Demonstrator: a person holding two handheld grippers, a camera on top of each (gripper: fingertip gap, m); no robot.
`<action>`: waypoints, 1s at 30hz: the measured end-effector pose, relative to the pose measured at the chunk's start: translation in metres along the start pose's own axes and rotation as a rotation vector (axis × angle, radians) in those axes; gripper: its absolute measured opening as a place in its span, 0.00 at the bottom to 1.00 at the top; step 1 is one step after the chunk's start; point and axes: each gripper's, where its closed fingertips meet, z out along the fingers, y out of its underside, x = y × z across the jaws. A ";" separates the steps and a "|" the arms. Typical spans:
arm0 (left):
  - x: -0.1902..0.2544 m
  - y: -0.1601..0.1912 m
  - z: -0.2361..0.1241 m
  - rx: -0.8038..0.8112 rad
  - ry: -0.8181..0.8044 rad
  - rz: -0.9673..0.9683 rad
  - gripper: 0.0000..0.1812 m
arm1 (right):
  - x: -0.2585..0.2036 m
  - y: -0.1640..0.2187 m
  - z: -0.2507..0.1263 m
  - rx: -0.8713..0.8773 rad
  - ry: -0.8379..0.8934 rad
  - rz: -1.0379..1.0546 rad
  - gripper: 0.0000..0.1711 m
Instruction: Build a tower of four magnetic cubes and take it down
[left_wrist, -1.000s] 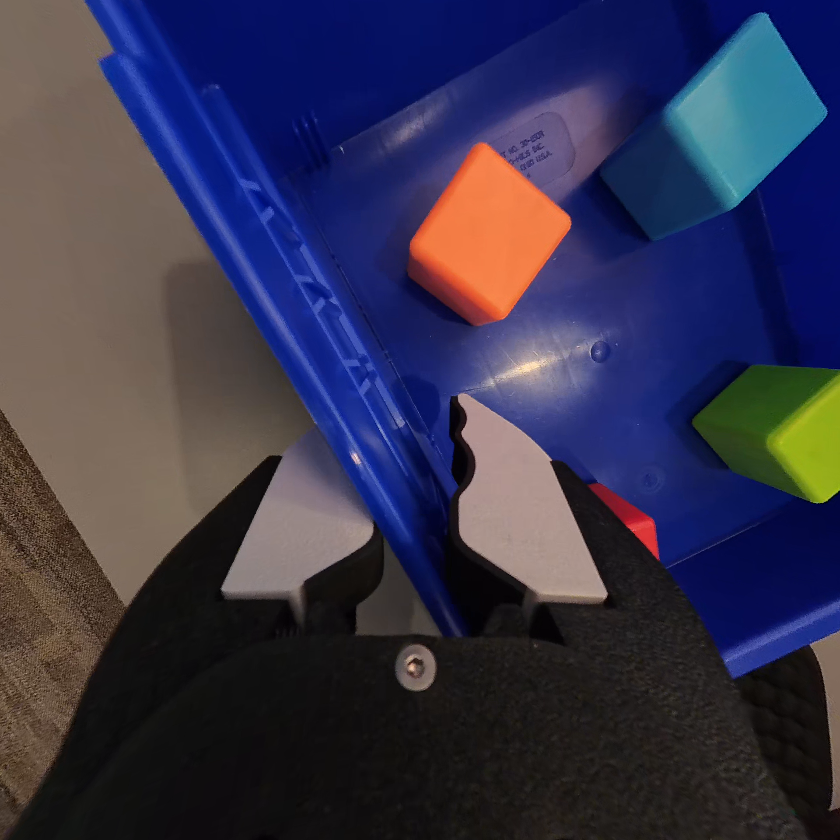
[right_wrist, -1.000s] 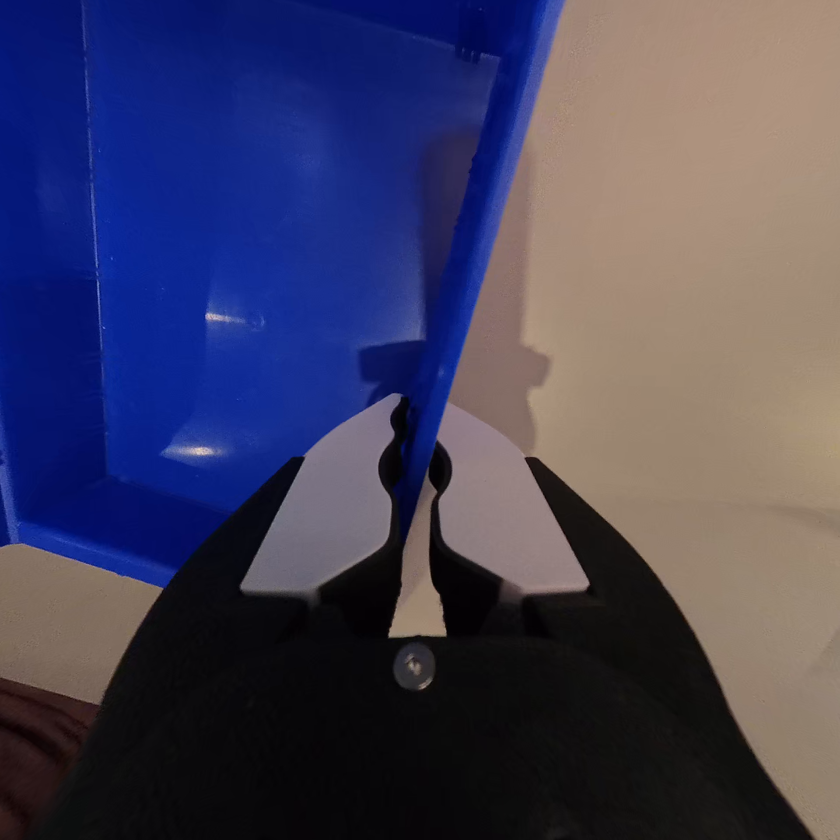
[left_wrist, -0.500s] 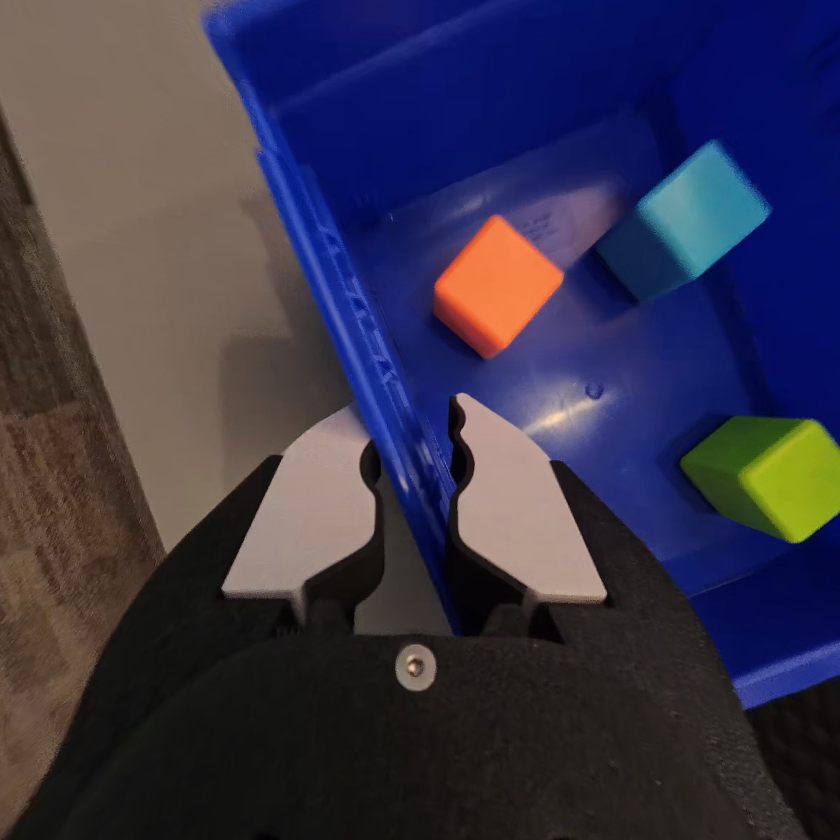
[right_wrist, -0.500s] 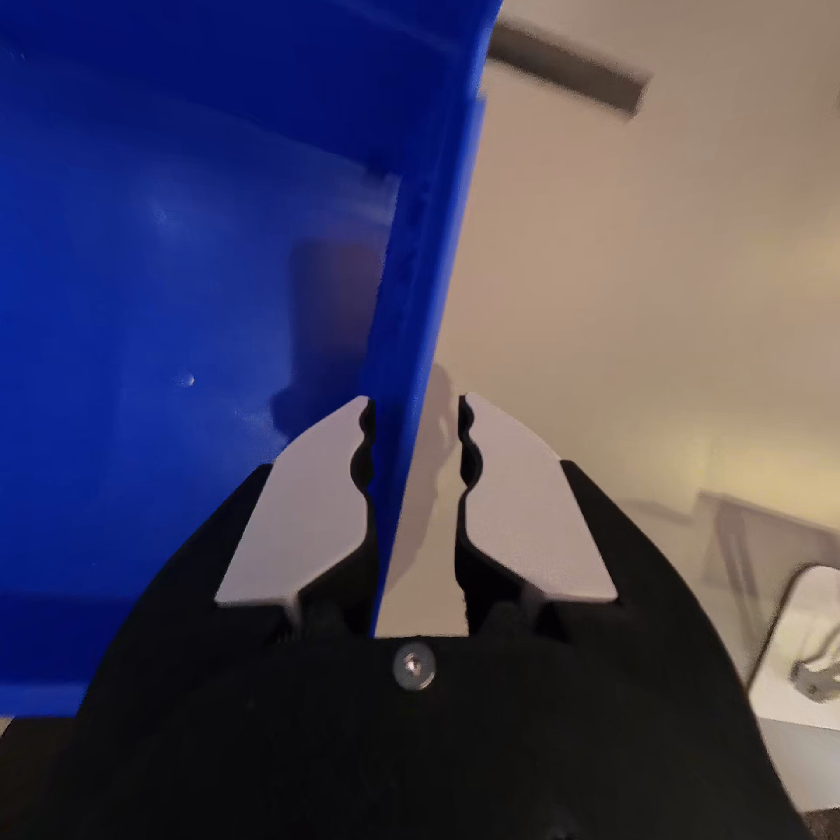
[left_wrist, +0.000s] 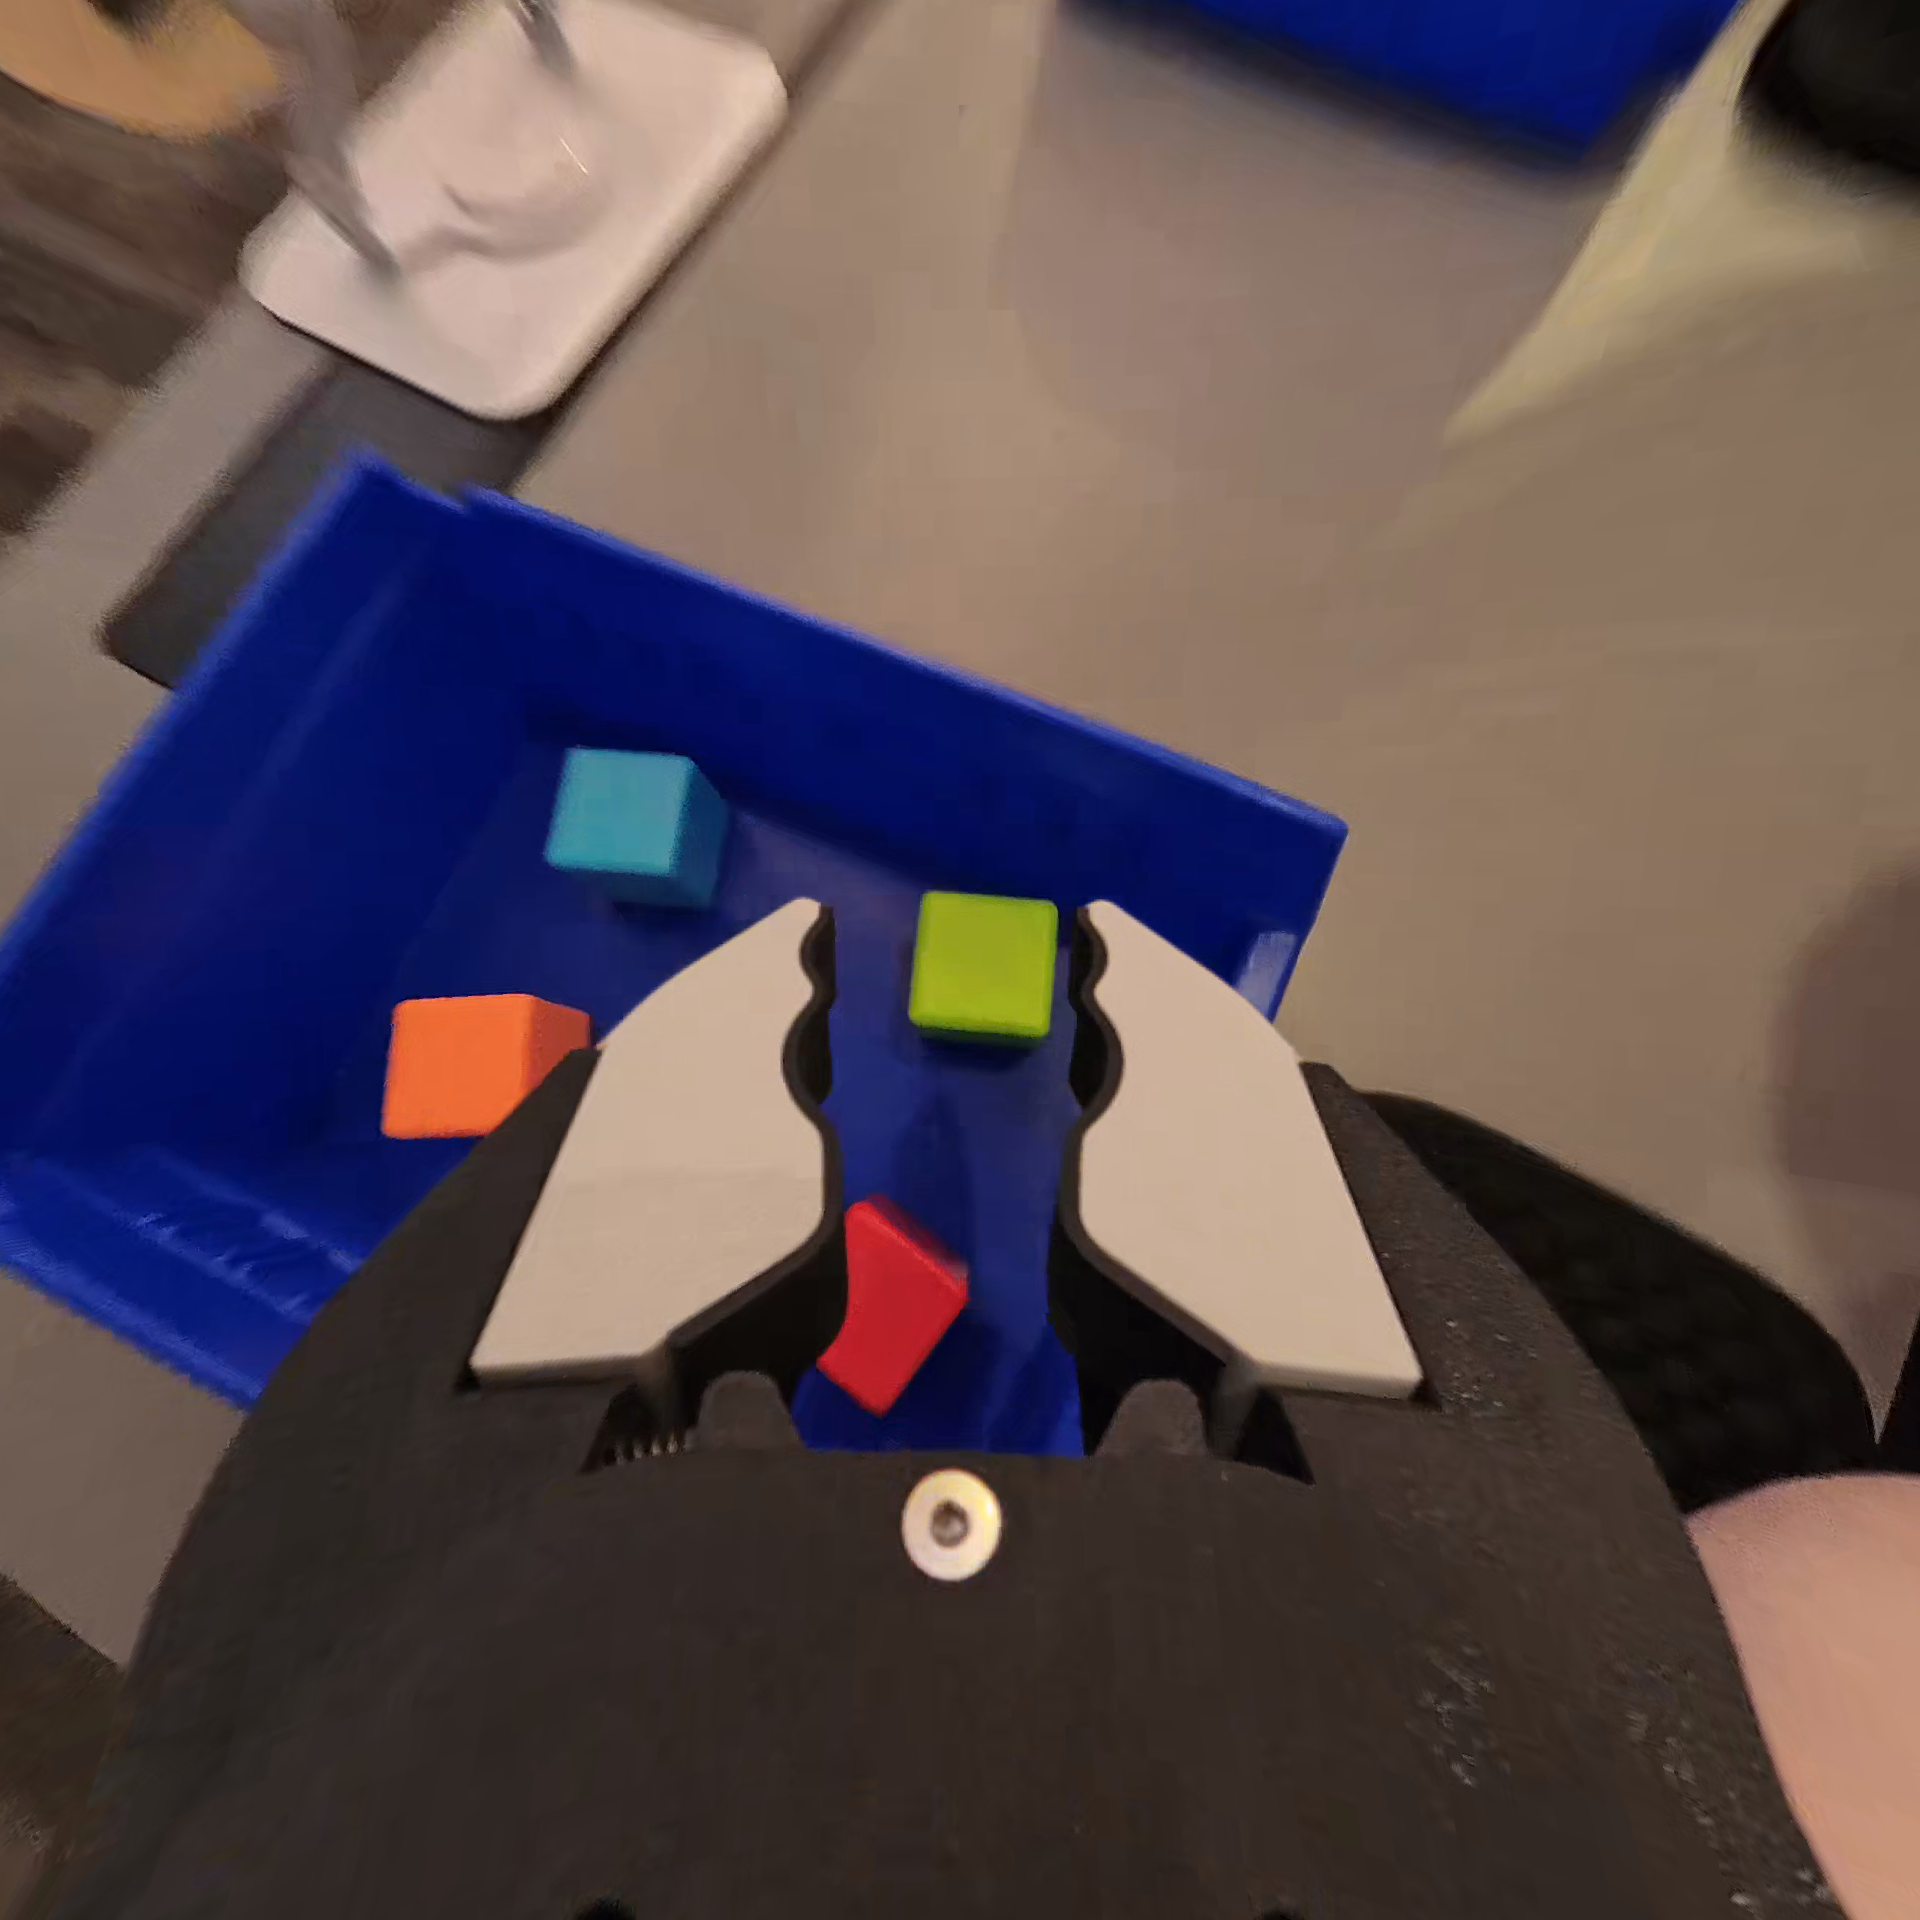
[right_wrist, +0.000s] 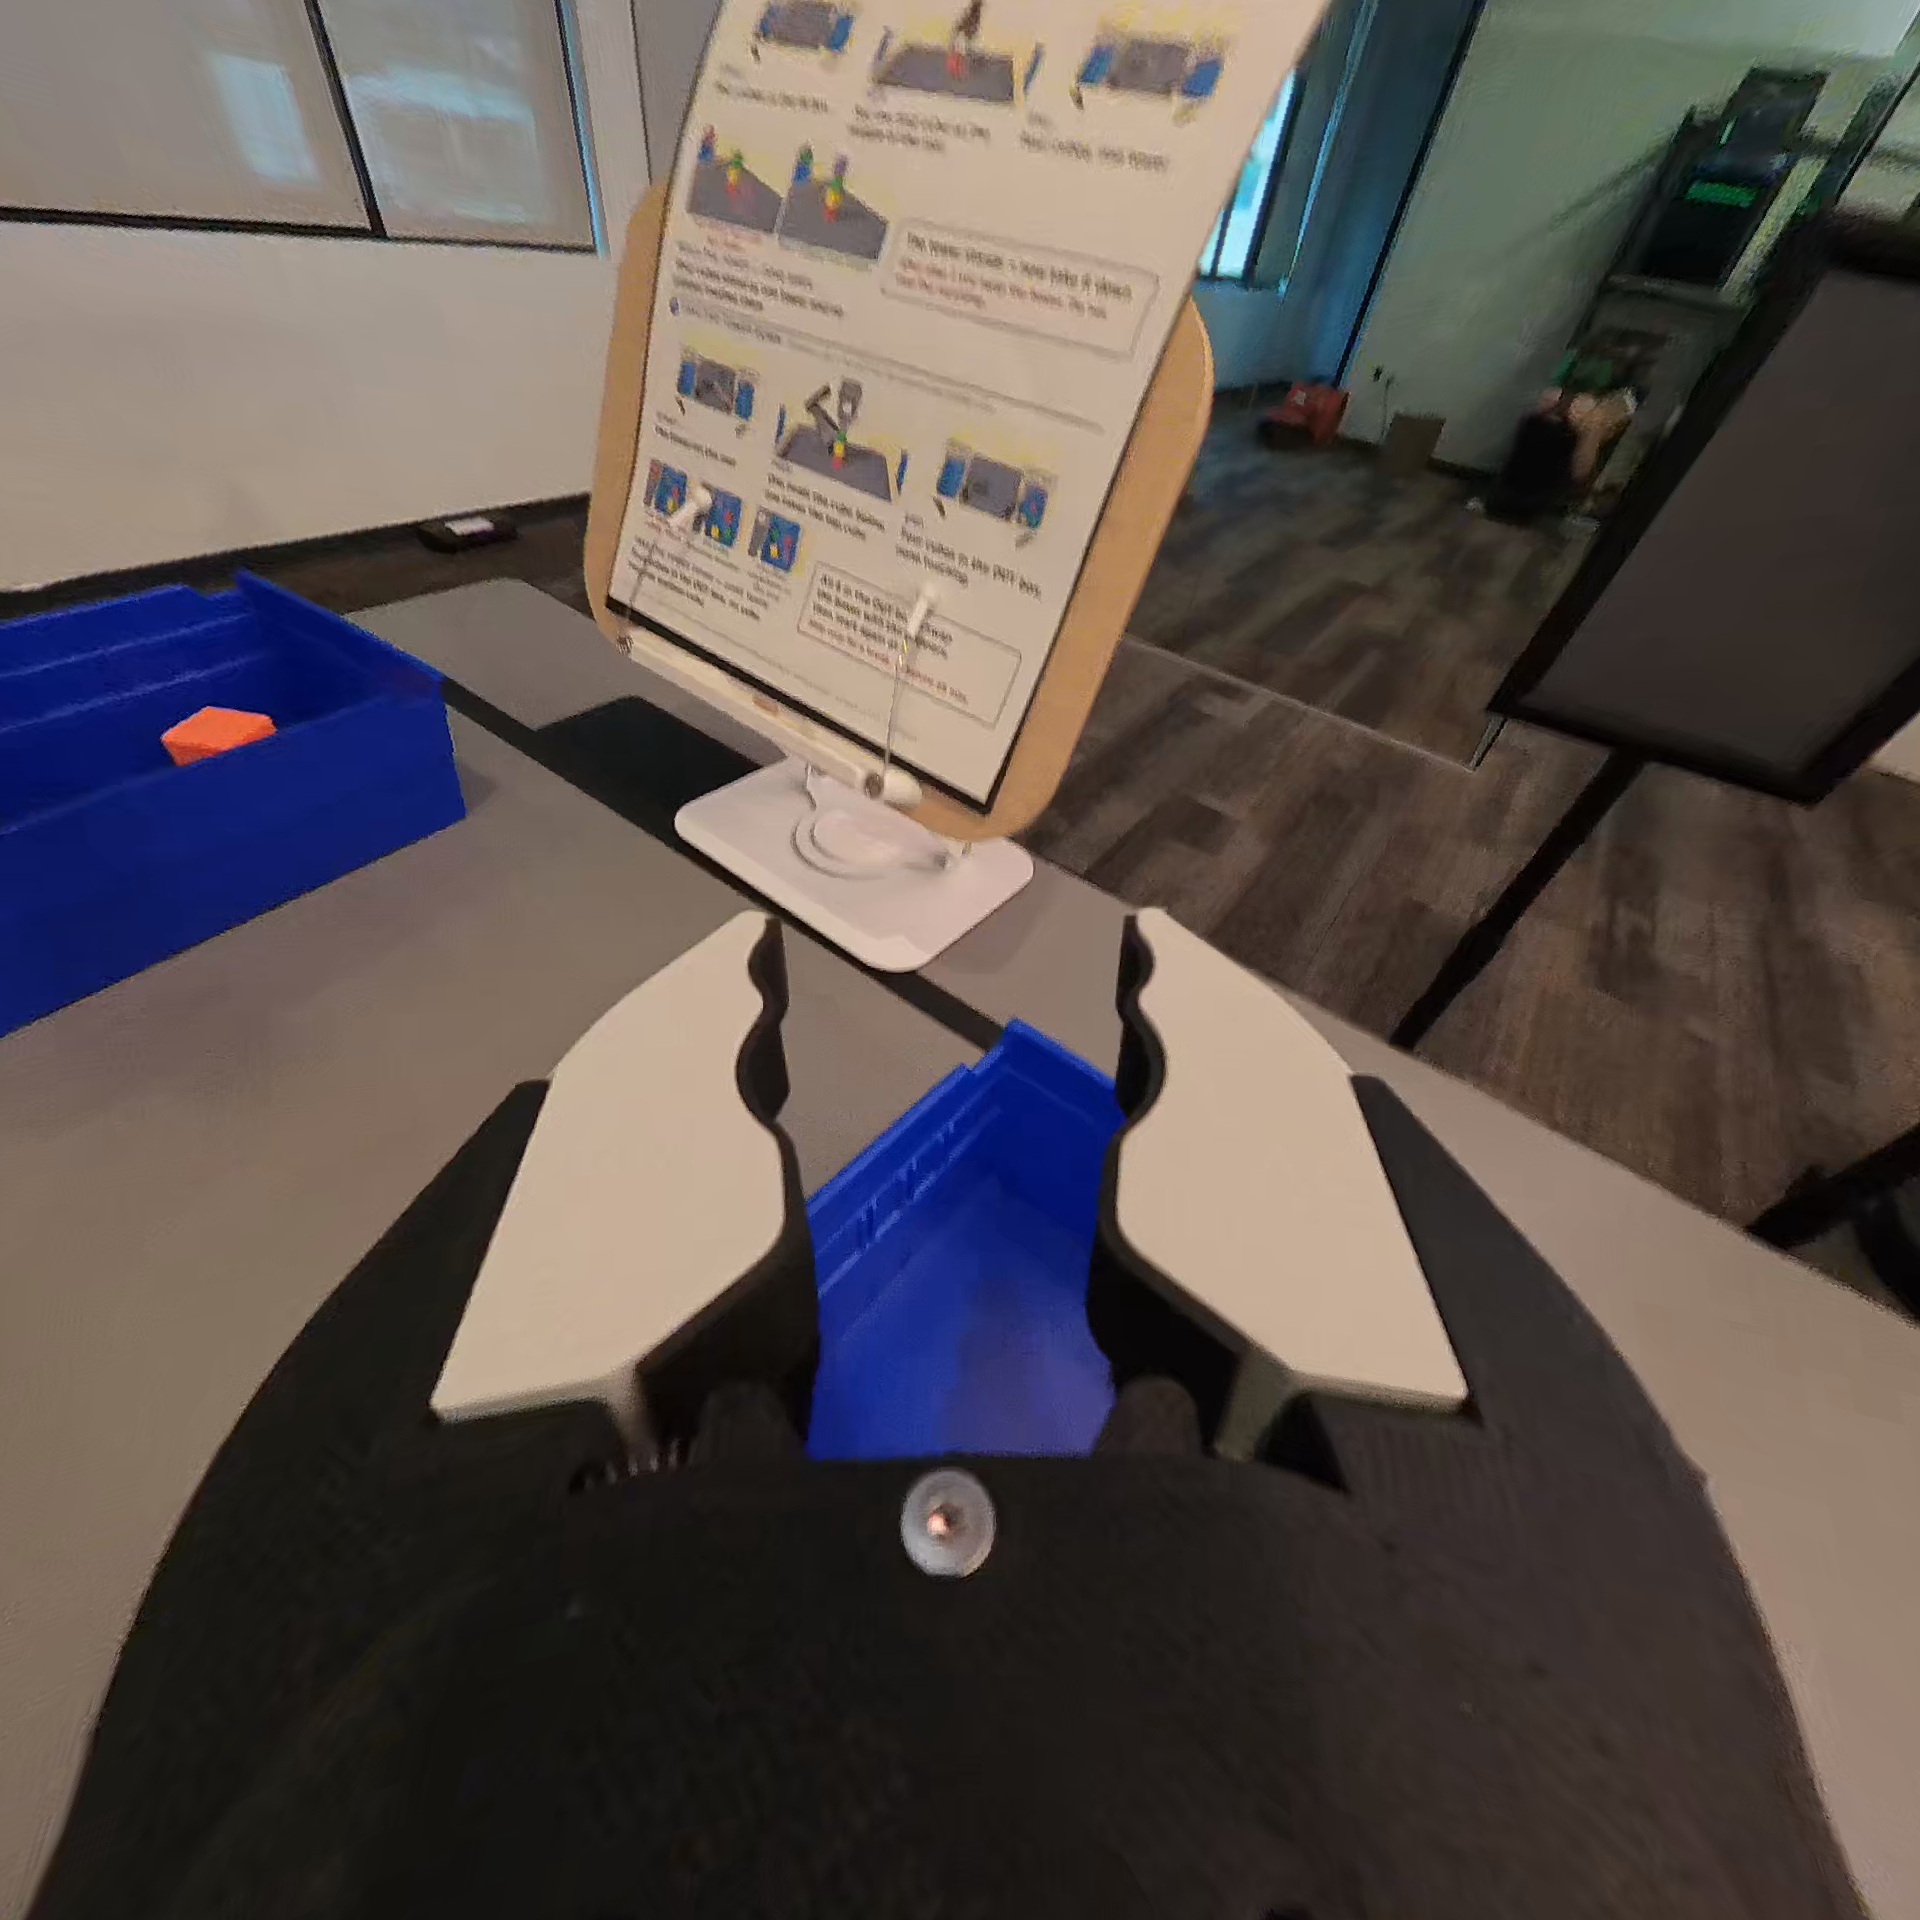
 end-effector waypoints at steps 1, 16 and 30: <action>0.004 0.005 0.013 -0.068 0.023 0.018 0.24 | -0.005 -0.006 0.002 0.022 -0.003 -0.022 0.36; 0.009 0.074 0.092 -0.653 0.029 0.073 0.31 | -0.051 0.019 0.030 -0.078 -0.175 -0.058 0.37; -0.016 0.002 0.011 -0.361 -0.327 0.201 0.27 | -0.037 0.015 0.019 -0.043 -0.160 -0.007 0.37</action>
